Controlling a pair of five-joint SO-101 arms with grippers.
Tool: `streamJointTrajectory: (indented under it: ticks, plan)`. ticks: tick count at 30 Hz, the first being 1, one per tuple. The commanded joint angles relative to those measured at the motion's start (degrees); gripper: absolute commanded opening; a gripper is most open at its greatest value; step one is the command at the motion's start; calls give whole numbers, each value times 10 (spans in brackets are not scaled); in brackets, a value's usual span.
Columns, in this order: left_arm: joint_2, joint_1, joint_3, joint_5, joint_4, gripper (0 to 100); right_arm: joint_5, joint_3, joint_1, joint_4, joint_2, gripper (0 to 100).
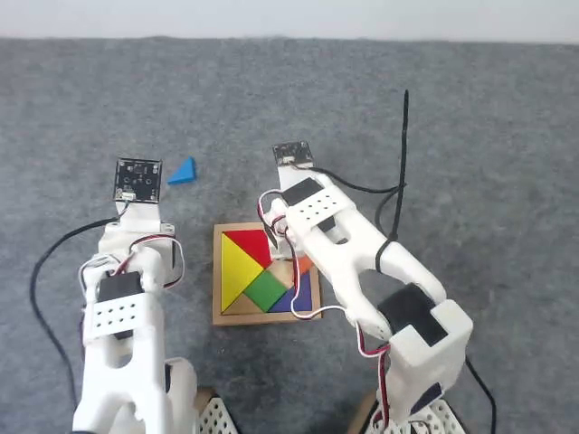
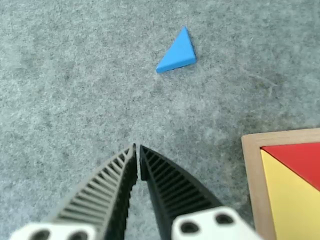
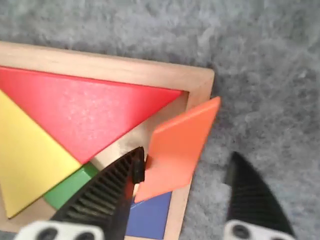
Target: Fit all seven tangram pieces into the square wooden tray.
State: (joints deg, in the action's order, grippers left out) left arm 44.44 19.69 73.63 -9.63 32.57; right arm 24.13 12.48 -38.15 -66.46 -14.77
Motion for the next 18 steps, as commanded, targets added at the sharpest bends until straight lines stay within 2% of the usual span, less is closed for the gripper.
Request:
streamJointTrajectory:
  ticks: [1,8,11,14,16,18]
  plan:
    - [0,-4,-3,-6,-11,13,1,-51,-7,-35,8,325]
    - [0,-4,-3,-6,-11,13,-97,-104,0,-107,8,328]
    - [0,-4,-3,-6,-11,13,-144,-136,27,-153,8,311]
    - [0,-4,-3,-6,-11,13,-183,-171,70,-194,8,202]
    - [1,-4,-3,-6,-11,13,-191,-190,99,-218,8,105]
    - [1,-4,-3,-6,-11,13,-192,-203,117,-237,10,50]
